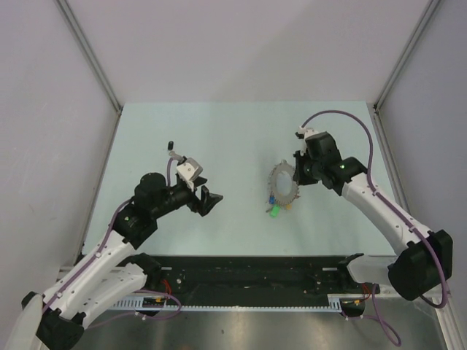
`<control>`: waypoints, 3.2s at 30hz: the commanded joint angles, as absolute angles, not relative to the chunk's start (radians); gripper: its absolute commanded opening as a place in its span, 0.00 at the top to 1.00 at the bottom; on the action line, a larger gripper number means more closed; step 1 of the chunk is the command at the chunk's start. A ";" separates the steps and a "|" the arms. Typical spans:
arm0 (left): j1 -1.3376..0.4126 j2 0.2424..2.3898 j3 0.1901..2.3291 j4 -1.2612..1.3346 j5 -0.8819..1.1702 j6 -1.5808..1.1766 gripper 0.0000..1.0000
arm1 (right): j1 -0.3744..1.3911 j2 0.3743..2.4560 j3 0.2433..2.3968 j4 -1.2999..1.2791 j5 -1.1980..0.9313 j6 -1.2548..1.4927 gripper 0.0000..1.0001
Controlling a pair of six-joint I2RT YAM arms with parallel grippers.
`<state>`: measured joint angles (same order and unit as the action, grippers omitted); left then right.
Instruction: Put the keys on the keyring
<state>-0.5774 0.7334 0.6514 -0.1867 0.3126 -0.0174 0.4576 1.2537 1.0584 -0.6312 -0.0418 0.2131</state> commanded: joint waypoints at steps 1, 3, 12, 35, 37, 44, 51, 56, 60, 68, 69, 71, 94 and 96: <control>-0.574 0.701 0.673 -0.179 0.287 -0.003 0.19 | 0.477 1.314 1.192 -0.781 0.249 0.055 1.00; -0.574 0.689 0.673 -0.179 0.269 -0.003 0.19 | 0.518 1.345 1.221 -0.793 0.342 0.026 1.00; -0.572 0.631 0.660 -0.181 0.144 -0.003 0.19 | 0.851 1.676 1.249 -0.782 0.633 0.093 1.00; -0.546 0.532 0.607 -0.101 0.051 -0.031 0.18 | 0.799 1.513 1.105 -0.615 0.154 0.282 0.49; -0.546 0.545 0.611 -0.104 0.066 -0.031 0.18 | 0.712 1.450 0.996 -0.540 0.089 0.325 0.47; -0.542 0.574 0.617 -0.107 0.098 -0.031 0.18 | 0.462 1.240 0.674 -0.255 -0.132 0.515 0.49; -0.538 0.586 0.617 -0.106 0.115 -0.034 0.18 | 0.377 1.212 0.523 -0.065 -0.245 0.647 0.52; -0.538 0.592 0.618 -0.106 0.118 -0.032 0.18 | 0.356 1.242 0.482 0.035 -0.278 0.690 0.53; -0.538 0.594 0.620 -0.107 0.121 -0.032 0.18 | 0.348 1.258 0.472 0.063 -0.279 0.701 0.55; -0.538 0.598 0.620 -0.110 0.127 -0.032 0.17 | 0.342 1.318 0.466 0.109 -0.305 0.716 0.59; -0.537 0.597 0.620 -0.110 0.127 -0.032 0.17 | 0.342 1.321 0.465 0.112 -0.308 0.716 0.59; -0.537 0.598 0.621 -0.109 0.127 -0.032 0.17 | 0.342 1.336 0.463 0.120 -0.314 0.715 0.60; -0.538 0.617 0.621 -0.117 0.144 -0.034 0.17 | 0.348 1.436 0.511 0.152 -0.336 0.669 0.64; -0.537 0.618 0.623 -0.118 0.146 -0.034 0.17 | 0.356 1.440 0.531 0.124 -0.321 0.654 0.65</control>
<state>-0.5465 0.6174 0.6033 -0.1368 0.1215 -0.0261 0.3462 1.4185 0.4797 0.1719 -0.3637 0.7006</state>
